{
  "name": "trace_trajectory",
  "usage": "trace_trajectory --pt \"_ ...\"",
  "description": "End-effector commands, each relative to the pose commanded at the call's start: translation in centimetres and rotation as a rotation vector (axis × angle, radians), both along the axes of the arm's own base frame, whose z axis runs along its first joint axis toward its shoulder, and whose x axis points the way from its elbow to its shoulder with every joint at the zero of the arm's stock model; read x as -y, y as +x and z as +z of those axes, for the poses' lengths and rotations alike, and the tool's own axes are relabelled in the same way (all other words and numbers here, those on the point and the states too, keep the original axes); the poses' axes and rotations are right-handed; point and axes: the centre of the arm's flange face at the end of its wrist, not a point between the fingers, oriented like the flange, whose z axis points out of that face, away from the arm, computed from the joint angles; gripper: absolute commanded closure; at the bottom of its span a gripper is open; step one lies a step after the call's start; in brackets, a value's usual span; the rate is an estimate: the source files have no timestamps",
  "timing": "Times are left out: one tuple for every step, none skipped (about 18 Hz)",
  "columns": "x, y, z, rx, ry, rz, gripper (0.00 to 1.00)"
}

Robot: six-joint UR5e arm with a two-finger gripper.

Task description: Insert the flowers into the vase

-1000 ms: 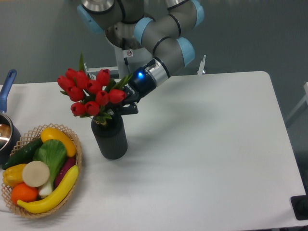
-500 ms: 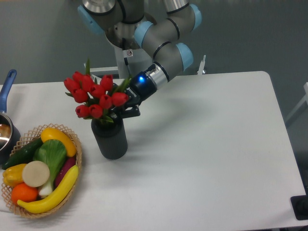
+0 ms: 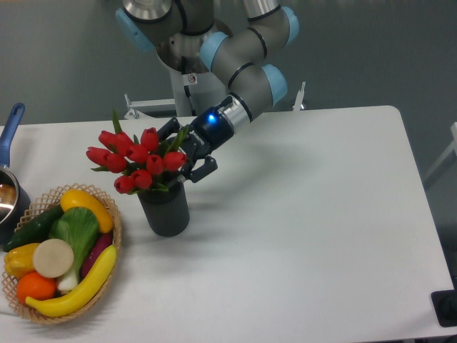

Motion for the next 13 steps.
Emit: trace_trajectory --pt "0.1 -0.1 0.0 0.003 -0.001 0.003 0.24" --pt "0.2 -0.1 -0.1 0.005 -0.001 0.005 0.24" --pt "0.4 0.1 -0.3 0.008 -0.002 0.008 0.24" --pt "0.6 0.1 -0.3 0.011 -0.002 0.013 0.24" --pt "0.7 0.0 -0.3 0.010 -0.001 0.017 0.24" --pt "1.0 -0.1 -0.3 0.011 -0.002 0.025 0.24" --pt "1.3 -0.1 -0.1 0.009 0.001 0.033 0.23" --pt "1.5 0.0 0.2 0.003 0.004 0.036 0.22" --pt "1.8 -0.1 0.5 -0.001 0.005 0.045 0.21" --pt "2.1 -0.3 0.9 -0.008 0.008 0.053 0.21" --pt "2.5 -0.4 1.3 -0.008 0.012 0.065 0.21" --pt "3.1 -0.5 1.8 -0.008 0.013 0.082 0.21" --pt "3.6 -0.4 2.4 -0.009 0.015 0.096 0.20"
